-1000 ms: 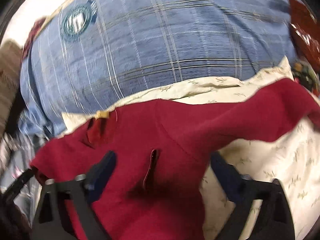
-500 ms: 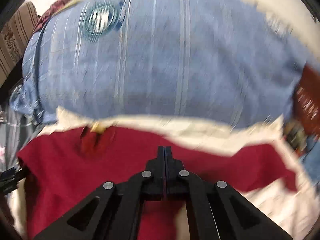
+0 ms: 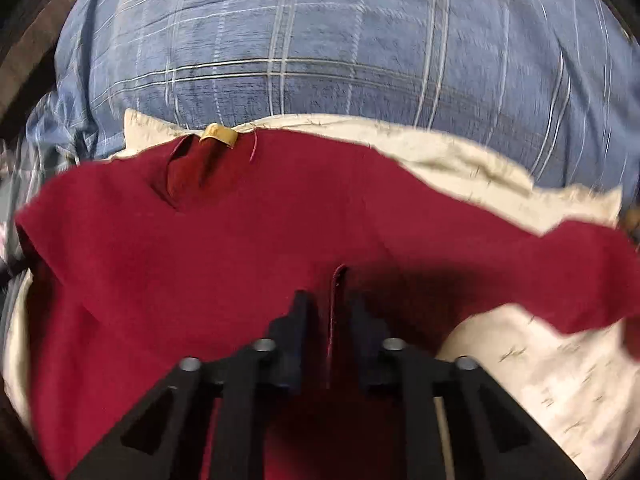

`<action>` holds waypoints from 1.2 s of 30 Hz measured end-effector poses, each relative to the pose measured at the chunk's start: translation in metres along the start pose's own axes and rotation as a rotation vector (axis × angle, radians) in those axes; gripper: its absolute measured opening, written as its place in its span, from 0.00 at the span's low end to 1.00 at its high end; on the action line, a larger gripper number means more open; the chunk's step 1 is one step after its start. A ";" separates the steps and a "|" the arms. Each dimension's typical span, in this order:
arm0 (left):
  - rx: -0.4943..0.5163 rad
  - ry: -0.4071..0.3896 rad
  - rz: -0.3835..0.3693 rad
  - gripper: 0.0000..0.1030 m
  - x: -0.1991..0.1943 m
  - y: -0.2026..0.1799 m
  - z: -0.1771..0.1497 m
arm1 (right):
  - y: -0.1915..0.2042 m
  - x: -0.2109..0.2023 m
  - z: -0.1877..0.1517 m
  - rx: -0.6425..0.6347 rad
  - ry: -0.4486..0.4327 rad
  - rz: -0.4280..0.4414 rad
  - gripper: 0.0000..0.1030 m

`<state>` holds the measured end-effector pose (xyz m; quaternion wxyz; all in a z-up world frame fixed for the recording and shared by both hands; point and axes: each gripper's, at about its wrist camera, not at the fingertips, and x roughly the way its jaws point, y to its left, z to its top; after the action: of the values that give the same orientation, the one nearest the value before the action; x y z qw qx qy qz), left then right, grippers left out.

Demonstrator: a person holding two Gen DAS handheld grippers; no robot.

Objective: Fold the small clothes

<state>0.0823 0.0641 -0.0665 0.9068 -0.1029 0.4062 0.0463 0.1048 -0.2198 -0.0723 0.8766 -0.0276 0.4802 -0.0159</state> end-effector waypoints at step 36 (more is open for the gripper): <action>-0.026 0.011 -0.019 0.70 0.005 0.003 0.002 | -0.061 -0.027 0.031 0.133 -0.114 -0.126 0.36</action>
<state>0.0868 0.0673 -0.0696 0.9035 -0.1188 0.4097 0.0424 0.1163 -0.2784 -0.0294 0.8996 -0.0001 0.4249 -0.1012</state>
